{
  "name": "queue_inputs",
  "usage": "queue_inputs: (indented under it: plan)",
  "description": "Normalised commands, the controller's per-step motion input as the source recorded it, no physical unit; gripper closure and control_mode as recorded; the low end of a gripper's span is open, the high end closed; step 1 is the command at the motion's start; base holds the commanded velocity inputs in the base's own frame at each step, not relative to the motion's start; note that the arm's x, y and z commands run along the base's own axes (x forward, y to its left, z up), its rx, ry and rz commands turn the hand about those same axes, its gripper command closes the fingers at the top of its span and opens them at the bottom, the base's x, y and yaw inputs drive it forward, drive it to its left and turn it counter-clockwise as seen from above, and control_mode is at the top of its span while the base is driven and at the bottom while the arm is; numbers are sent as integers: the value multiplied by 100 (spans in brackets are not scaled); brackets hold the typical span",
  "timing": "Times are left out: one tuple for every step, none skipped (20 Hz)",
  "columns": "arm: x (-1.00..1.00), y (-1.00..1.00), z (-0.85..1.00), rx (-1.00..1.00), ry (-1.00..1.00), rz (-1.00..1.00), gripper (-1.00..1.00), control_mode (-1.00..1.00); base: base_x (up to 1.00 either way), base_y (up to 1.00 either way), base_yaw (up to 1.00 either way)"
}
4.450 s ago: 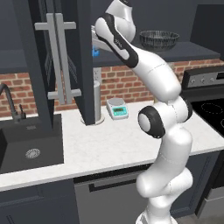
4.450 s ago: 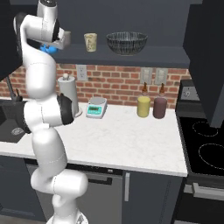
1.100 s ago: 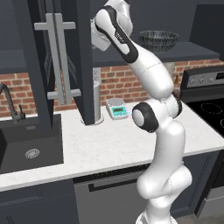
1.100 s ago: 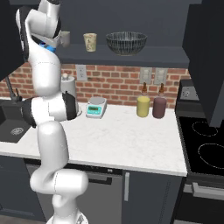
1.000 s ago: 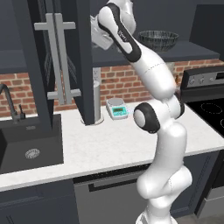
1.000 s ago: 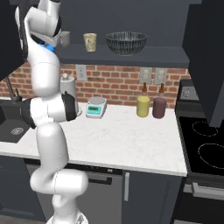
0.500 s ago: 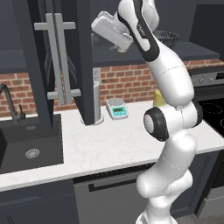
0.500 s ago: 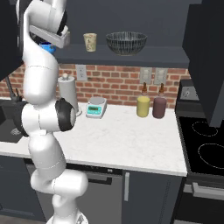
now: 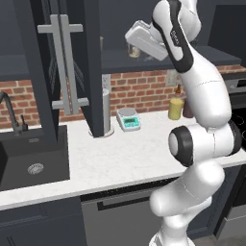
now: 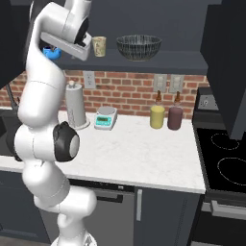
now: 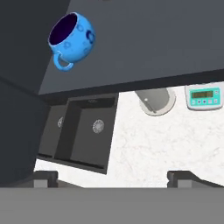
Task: Gather all objects into one cabinet and sort the glasses and bowls to opposite sides.
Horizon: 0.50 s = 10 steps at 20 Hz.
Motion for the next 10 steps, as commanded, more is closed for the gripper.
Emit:
queue_inputs:
  plan:
    - [0, -67, 0, -2, -1, -7, -100, -100, 0, 0, 0]
    - [0, -61, 0, -1, -1, -7, -100, -100, 0, 0, 0]
    - [0, -44, 0, 0, -1, -7, -100, -100, 0, 0, 0]
    - [0, 0, 0, 0, -1, -5, -100, -100, 0, 0, 0]
    - [0, 0, 0, 0, 0, -2, -100, -100, 0, 0, 0]
    - [0, 0, 0, 0, 0, 0, -100, -100, 0, 0, 0]
    - [0, 0, 0, 0, 0, 0, -100, -100, 0, 0, 0]
    - [0, -24, 0, 0, 0, 1, -100, -100, 0, 0, 0]
    - [0, -23, 0, -1, 0, 0, -100, -100, 0, 0, 0]
    - [0, -34, 0, -5, 0, 0, -100, -100, 0, 0, 0]
